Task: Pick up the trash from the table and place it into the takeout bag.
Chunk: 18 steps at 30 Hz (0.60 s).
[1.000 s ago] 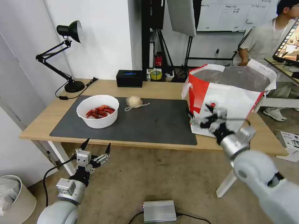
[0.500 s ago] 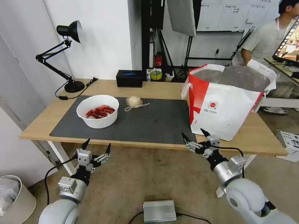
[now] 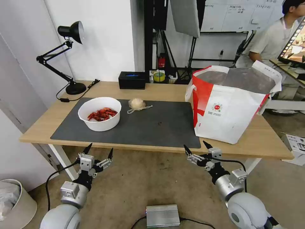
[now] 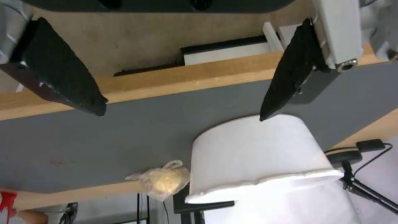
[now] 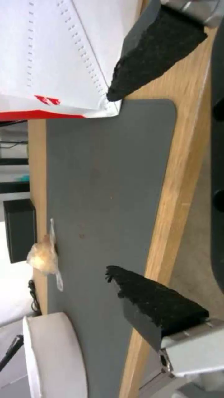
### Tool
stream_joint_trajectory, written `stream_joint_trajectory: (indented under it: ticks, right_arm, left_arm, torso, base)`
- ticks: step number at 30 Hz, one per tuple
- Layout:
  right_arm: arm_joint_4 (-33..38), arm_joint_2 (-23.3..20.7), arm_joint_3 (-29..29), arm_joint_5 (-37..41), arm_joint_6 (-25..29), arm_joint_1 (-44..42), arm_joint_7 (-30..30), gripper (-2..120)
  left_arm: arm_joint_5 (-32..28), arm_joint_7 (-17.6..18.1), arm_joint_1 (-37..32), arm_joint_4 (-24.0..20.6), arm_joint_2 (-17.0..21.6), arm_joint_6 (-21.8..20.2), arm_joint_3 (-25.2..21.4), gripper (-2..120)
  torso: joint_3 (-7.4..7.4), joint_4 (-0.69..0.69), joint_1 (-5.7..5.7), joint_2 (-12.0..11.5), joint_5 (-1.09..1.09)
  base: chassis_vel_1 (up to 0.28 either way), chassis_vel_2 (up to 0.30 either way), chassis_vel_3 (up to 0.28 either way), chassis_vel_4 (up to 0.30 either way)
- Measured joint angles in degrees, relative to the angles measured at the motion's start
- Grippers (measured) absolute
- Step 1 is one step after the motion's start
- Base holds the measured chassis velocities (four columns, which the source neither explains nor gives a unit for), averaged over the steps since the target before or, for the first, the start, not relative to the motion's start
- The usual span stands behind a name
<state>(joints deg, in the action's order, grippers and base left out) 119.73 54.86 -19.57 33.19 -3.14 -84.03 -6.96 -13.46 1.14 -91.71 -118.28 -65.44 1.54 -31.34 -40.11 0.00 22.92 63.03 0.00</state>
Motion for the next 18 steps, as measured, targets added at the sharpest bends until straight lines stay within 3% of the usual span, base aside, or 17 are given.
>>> stream_joint_trajectory:
  ticks: [18]
  right_arm:
    - [-2.30, -0.62, 1.73, 0.49, 0.99, 2.37, 0.16, 100]
  left_arm:
    - [0.05, 0.05, 0.18, -0.14, -0.02, 0.05, 0.21, 100]
  torso:
    - [0.00, 0.00, 0.00, 0.00, 0.00]
  base:
    - [0.000, 0.000, 0.000, 0.000]
